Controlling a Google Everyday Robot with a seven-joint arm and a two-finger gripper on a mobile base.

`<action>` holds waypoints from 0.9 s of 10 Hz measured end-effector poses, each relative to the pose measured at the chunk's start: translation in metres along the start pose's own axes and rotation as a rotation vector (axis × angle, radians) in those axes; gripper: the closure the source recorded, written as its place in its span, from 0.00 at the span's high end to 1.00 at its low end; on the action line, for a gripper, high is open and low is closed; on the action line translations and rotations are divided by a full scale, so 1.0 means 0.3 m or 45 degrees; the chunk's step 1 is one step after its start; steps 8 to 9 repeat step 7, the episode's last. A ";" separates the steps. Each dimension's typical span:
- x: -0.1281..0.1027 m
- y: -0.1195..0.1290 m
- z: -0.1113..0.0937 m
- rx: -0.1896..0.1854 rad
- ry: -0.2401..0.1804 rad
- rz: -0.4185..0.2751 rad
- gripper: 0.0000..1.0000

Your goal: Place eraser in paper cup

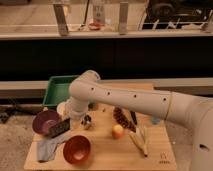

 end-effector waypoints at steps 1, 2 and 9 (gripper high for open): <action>-0.004 -0.011 0.009 -0.003 -0.001 -0.011 0.04; -0.010 -0.021 0.018 -0.002 -0.005 -0.018 0.04; 0.124 -0.005 -0.022 0.037 -0.013 0.078 0.04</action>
